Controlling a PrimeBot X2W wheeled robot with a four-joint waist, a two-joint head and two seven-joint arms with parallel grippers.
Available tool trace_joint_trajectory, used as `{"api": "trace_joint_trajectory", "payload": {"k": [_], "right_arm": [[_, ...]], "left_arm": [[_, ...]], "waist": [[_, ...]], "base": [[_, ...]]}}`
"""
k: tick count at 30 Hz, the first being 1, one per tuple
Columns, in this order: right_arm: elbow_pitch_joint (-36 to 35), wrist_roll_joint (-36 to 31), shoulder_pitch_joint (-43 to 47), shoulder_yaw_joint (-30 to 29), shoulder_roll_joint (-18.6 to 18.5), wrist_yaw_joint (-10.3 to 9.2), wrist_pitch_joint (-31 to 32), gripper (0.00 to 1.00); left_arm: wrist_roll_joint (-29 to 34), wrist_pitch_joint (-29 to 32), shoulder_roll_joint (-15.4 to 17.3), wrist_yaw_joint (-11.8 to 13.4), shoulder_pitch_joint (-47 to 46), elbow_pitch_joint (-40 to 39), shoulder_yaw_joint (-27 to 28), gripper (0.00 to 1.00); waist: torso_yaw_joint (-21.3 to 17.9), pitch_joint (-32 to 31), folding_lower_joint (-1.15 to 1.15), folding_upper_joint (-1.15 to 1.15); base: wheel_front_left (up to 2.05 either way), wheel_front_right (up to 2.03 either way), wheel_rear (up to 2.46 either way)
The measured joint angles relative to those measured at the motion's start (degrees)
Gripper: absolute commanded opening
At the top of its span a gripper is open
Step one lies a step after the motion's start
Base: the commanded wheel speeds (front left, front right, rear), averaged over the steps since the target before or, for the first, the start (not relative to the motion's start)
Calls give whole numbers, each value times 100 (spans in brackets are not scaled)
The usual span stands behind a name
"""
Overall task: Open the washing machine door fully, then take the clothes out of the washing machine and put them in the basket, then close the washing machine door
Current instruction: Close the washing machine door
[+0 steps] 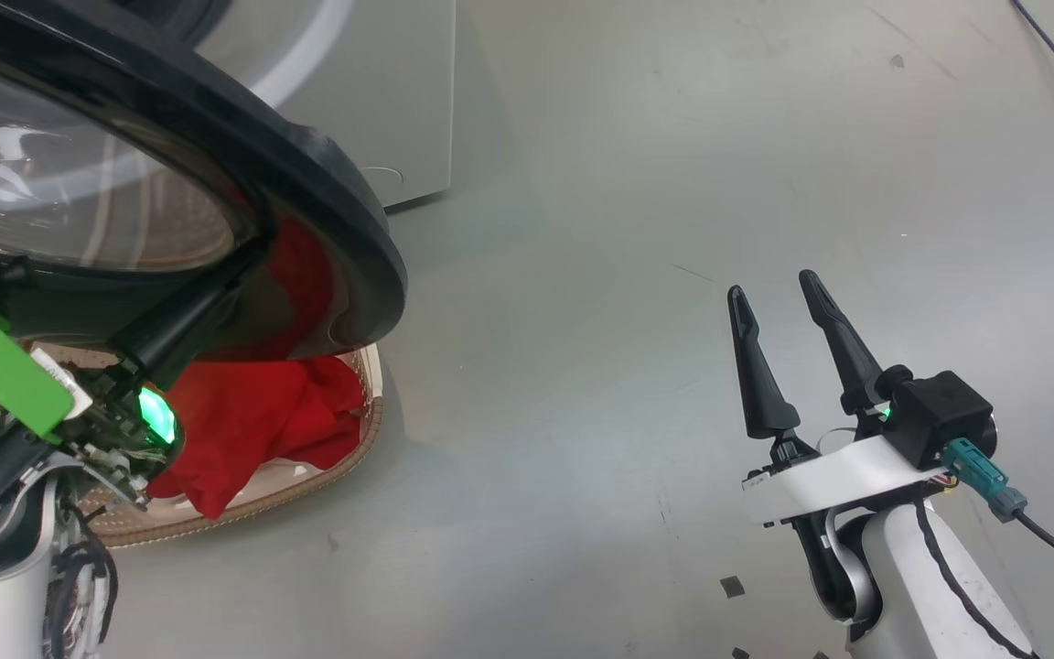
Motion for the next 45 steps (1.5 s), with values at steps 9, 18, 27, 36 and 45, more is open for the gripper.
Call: {"api": "trace_joint_trajectory", "payload": {"k": [9, 18, 27, 36, 45], "right_arm": [[-46, 229, -64, 130, 5, -20, 0, 100], [-51, 324, -108, 207, 8, -34, 0, 100], [-45, 378, -109, 285, 12, -86, 0, 100], [-47, 383, -109, 278, 13, -177, 0, 100], [-47, 379, -111, 245, 16, -179, 0, 100]], "left_arm": [[309, -255, 66, 115, -533, 344, 20, 0], [396, -461, 66, 193, -1032, 761, 37, 0], [655, -717, 116, 316, -1645, 1230, 130, 0], [665, -917, 45, 374, -2114, 1638, 171, 0], [712, -976, -23, 308, -2332, 1956, 79, 0]], "waist": [[-261, 105, 0, 0], [-488, 143, 0, 0], [-663, 102, 0, 0], [-686, 90, 0, 0], [-623, 80, 0, 0]], "base": [[0, 0, 0], [0, 0, 0], [0, 0, 0], [0, 0, 0], [0, 0, 0]]}}
